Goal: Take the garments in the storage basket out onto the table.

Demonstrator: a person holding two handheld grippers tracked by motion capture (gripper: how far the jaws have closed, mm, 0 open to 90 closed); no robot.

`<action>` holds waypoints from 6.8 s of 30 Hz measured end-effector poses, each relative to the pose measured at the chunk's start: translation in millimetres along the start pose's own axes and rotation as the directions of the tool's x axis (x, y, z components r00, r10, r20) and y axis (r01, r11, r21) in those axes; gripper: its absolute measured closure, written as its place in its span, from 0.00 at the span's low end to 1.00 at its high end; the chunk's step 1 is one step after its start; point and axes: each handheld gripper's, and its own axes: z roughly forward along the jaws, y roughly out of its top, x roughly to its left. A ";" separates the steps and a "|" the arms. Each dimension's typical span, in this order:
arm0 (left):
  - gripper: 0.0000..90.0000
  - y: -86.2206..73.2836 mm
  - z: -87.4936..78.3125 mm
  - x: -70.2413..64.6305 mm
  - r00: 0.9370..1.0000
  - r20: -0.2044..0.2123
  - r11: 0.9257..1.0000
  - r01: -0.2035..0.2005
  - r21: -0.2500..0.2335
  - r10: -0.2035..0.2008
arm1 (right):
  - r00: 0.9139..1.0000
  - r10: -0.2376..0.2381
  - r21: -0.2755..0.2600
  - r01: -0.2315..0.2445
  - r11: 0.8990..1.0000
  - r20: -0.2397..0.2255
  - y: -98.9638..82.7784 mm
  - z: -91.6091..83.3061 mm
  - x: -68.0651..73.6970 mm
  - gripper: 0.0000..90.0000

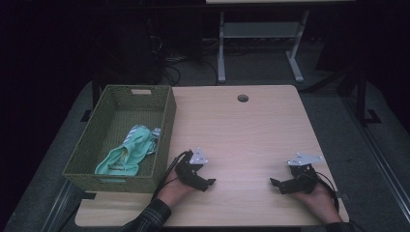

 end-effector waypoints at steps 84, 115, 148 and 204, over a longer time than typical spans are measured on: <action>0.15 31.0 -32.1 7.5 1.000 0.022 0.999 0.018 -0.033 -0.017 | 1.000 0.004 0.001 -0.004 1.000 -0.002 0.2 0.2 0.3 0.02; 0.15 46.8 -48.5 11.0 1.000 0.028 0.999 0.004 -0.049 -0.003 | 1.000 0.004 0.002 -0.004 1.000 -0.002 0.3 0.2 0.2 0.02; 0.15 64.1 -73.9 21.6 1.000 0.028 0.995 -0.010 -0.102 0.013 | 1.000 0.005 0.000 -0.005 1.000 -0.002 0.2 0.3 0.3 0.02; 0.15 51.1 -120.5 63.6 0.998 -0.025 0.991 0.049 -0.121 -0.053 | 1.000 0.011 0.002 -0.011 1.000 0.010 0.0 -0.1 -0.1 0.02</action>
